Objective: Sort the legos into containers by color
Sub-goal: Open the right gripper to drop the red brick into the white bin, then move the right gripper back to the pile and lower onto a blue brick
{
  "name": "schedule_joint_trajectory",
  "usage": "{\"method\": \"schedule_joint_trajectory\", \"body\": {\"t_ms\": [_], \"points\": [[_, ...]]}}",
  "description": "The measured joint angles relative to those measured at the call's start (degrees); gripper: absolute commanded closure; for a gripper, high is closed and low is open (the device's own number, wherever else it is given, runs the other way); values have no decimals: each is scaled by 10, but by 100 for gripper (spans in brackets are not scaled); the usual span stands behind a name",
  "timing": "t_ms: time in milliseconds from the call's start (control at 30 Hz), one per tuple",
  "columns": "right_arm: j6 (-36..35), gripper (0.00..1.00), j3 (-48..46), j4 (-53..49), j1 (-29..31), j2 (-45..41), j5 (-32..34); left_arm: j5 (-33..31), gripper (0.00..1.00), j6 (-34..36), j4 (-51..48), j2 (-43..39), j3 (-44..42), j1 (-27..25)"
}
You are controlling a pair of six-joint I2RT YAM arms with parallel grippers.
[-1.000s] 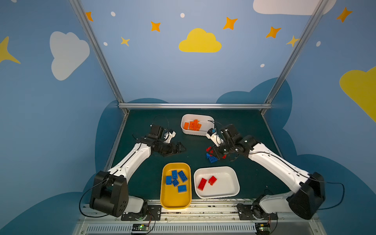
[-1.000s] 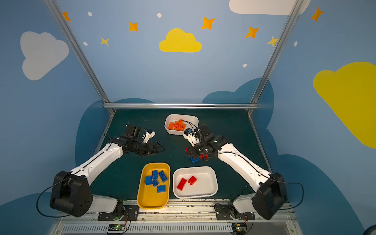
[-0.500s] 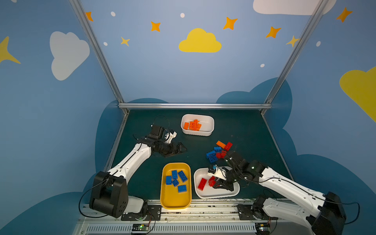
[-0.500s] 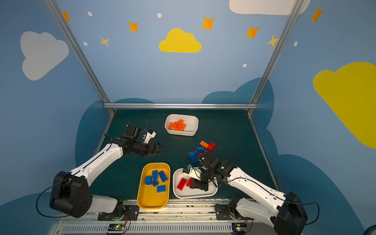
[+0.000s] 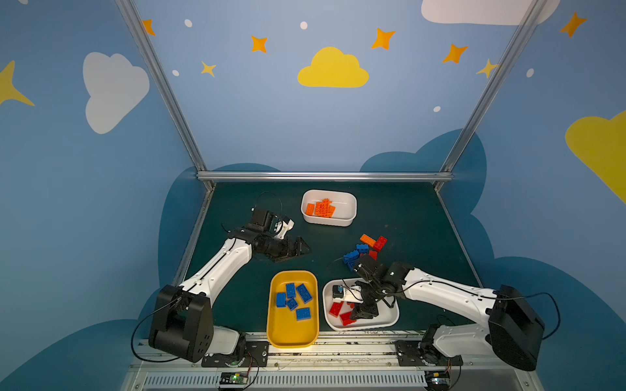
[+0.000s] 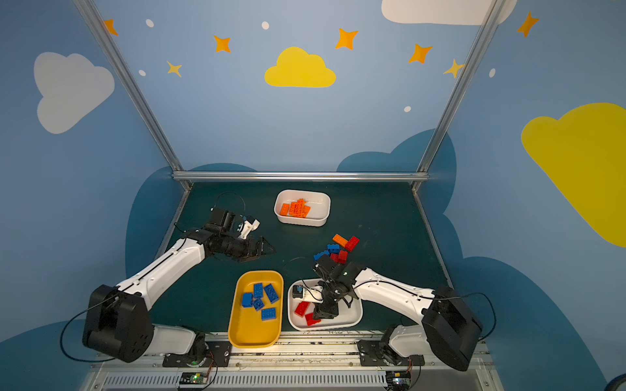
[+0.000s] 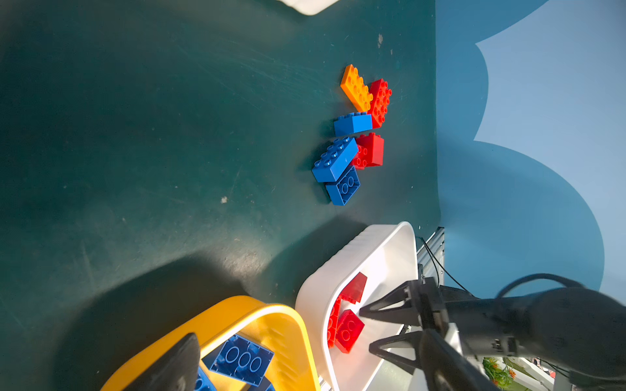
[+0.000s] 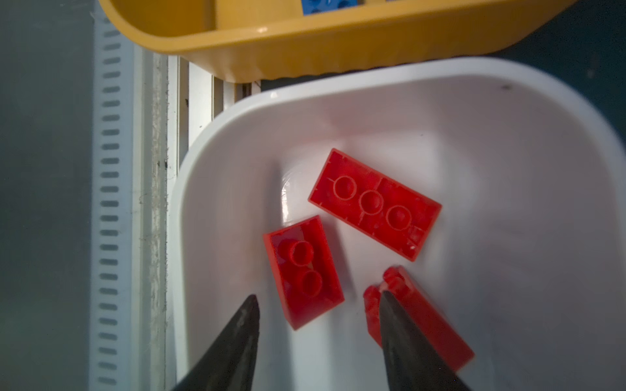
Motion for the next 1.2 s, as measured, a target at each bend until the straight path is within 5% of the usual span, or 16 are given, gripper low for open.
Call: {"method": "schedule_joint_trajectory", "body": {"t_ms": [267,433,800,1033,1200], "points": [[75,41,121,-35,-110,-13,22,-1,0,2,-7,0,0,0],[266,43,209,-35,-174,61,28,-2,0,2,-7,0,0,0],[775,41,261,-46,-171,179,80,-7,0,8,-9,0,0,0],[944,45,260,-42,-178,211,98,-10,0,21,-17,0,0,0],[983,49,260,-30,-185,245,106,-12,0,28,-24,0,0,0]]}}
